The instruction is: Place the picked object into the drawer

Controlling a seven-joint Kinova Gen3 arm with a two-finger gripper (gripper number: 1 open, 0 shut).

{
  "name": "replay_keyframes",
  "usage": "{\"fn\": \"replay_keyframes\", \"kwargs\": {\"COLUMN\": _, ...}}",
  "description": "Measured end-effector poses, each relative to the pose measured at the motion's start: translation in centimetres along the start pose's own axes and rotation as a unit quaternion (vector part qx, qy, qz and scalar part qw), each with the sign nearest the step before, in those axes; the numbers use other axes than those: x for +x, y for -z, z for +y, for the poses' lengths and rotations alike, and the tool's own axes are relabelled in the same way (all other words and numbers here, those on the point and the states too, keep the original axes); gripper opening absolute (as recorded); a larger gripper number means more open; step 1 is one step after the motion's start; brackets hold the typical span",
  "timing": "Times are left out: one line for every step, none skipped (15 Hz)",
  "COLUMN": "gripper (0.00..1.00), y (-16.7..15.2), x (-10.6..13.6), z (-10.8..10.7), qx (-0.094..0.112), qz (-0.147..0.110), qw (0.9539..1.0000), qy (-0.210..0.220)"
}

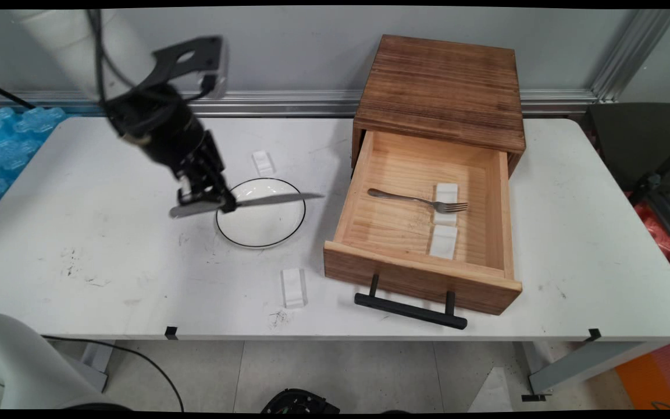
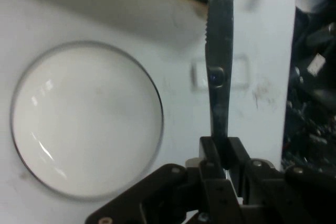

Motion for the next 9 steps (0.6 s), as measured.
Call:
{"fn": "replay_keyframes", "kwargs": {"gripper": 0.0, "y": 0.3, "x": 1.2, "z": -0.3, "qx": 0.002, "qz": 0.007, "qw": 1.0, "qy": -0.006}}
{"fn": "replay_keyframes", "kwargs": {"gripper": 0.0, "y": 0.4, "x": 2.1, "z": -0.5, "qx": 0.005, "qz": 0.012, "qw": 0.9999, "qy": -0.01}}
{"fn": "replay_keyframes", "kwargs": {"gripper": 0.0, "y": 0.4, "x": 3.5, "z": -0.8, "qx": 0.008, "qz": 0.02, "qw": 0.9996, "qy": -0.017}}
{"fn": "replay_keyframes", "kwargs": {"gripper": 0.0, "y": 0.2, "x": 4.8, "z": -1.1, "qx": 0.01, "qz": 0.026, "qw": 0.9993, "qy": -0.024}}
{"fn": "replay_keyframes", "kwargs": {"gripper": 0.0, "y": -0.1, "x": 5.9, "z": -1.2, "qx": 0.012, "qz": 0.031, "qw": 0.9989, "qy": -0.033}}
{"fn": "replay_keyframes", "kwargs": {"gripper": 0.0, "y": -0.5, "x": 7.2, "z": -1.3, "qx": 0.013, "qz": 0.035, "qw": 0.9983, "qy": -0.044}}
{"fn": "replay_keyframes", "kwargs": {"gripper": 0.0, "y": -1.1, "x": 8.5, "z": -1.4, "qx": 0.013, "qz": 0.039, "qw": 0.9976, "qy": -0.056}}
{"fn": "replay_keyframes", "kwargs": {"gripper": 0.0, "y": -1.7, "x": 9.7, "z": -1.4, "qx": 0.014, "qz": 0.042, "qw": 0.9968, "qy": -0.066}}
{"fn": "replay_keyframes", "kwargs": {"gripper": 0.0, "y": -2.4, "x": 11.0, "z": -1.4, "qx": 0.015, "qz": 0.045, "qw": 0.9959, "qy": -0.077}}
